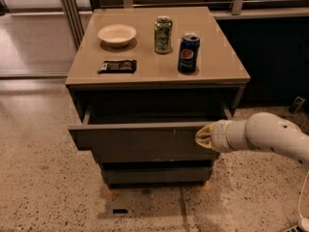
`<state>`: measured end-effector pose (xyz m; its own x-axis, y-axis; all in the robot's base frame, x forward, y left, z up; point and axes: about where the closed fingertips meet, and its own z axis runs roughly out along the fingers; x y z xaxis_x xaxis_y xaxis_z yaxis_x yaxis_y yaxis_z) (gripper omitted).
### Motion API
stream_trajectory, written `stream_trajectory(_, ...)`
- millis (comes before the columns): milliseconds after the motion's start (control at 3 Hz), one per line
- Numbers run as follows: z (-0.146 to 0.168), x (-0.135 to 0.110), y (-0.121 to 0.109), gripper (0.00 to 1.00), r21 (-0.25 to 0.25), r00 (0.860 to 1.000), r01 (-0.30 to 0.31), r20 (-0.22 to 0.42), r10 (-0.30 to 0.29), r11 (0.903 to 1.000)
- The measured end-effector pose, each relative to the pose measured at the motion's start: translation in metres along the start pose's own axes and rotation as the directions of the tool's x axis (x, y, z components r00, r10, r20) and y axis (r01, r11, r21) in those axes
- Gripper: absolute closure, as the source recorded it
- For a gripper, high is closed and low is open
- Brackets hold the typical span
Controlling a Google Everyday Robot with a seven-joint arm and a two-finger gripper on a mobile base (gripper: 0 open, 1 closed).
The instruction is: Close top drawer
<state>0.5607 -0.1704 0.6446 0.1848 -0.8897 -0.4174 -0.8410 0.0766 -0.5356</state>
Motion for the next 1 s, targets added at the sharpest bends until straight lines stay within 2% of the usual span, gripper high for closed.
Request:
stream_trajectory(333, 0.009, 0.008, -0.025, 1.00, 0.092, 1.000, -0.009, 0.024, 0.007, 0.9957)
stream_trajectory(667, 0.012, 0.015, -0.053, 1.00, 0.167, 0.999, -0.028, 0.045, 0.021, 0.9856)
stream_trajectory(1000, 0.017, 0.019, -0.095, 1.00, 0.232, 0.997, -0.054, 0.062, 0.041, 0.9713)
